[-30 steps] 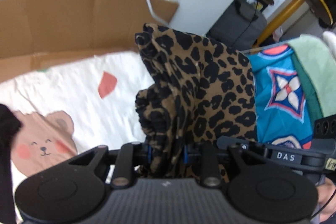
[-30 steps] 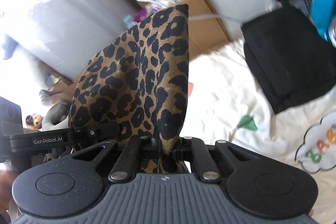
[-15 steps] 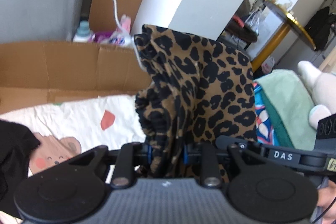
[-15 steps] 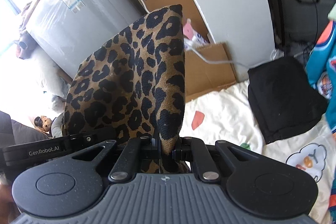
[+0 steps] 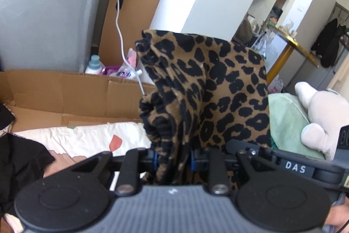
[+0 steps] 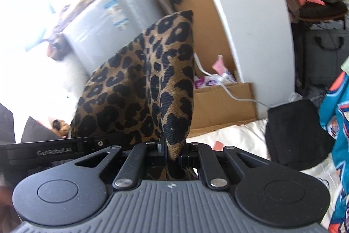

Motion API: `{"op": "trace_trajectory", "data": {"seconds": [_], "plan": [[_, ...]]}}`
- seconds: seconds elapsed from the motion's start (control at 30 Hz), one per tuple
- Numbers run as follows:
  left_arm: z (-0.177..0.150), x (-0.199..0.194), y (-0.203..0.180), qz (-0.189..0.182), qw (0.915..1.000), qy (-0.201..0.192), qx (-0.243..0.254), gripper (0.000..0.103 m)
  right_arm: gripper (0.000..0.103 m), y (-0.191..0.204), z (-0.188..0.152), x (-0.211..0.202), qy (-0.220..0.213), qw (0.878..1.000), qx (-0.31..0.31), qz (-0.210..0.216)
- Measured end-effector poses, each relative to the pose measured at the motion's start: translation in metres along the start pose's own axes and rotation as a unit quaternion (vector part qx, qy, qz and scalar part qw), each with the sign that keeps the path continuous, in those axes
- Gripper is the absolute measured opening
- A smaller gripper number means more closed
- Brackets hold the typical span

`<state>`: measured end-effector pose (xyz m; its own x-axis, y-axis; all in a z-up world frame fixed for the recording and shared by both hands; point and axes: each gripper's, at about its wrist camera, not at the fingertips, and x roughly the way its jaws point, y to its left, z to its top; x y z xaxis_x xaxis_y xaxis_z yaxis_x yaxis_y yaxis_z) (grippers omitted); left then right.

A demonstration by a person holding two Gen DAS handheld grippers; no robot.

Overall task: Fold clothes
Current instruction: 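Grasp the leopard-print bundle with both grippers and lift it off the sheet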

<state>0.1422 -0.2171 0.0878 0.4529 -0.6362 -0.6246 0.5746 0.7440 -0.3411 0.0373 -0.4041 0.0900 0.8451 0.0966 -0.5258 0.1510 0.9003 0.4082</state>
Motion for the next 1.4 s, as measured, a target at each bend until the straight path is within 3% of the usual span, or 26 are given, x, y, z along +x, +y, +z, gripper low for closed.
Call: {"op": "trace_trajectory", "data": {"seconds": [0.3,0.67,1.03,1.4], "plan": [[0.001,-0.032,-0.030,0.004,0.9988,-0.049,-0.001,0.027,0.007,0.005,0.005,-0.030,-0.019,0.999,-0.035,0.004],[-0.004,-0.044,-0.066,0.021,0.9976,-0.064,0.014,0.027,0.007,0.002,0.010,-0.056,-0.037,0.997,-0.062,-0.003],[-0.012,-0.019,-0.086,0.002,0.9976,-0.068,0.016,0.027,0.007,-0.026,0.011,-0.065,-0.040,0.997,-0.066,-0.032],[-0.020,0.052,-0.114,-0.049,0.9971,-0.049,0.032,0.027,0.007,-0.094,0.021,-0.056,-0.029,0.994,-0.044,-0.093]]}}
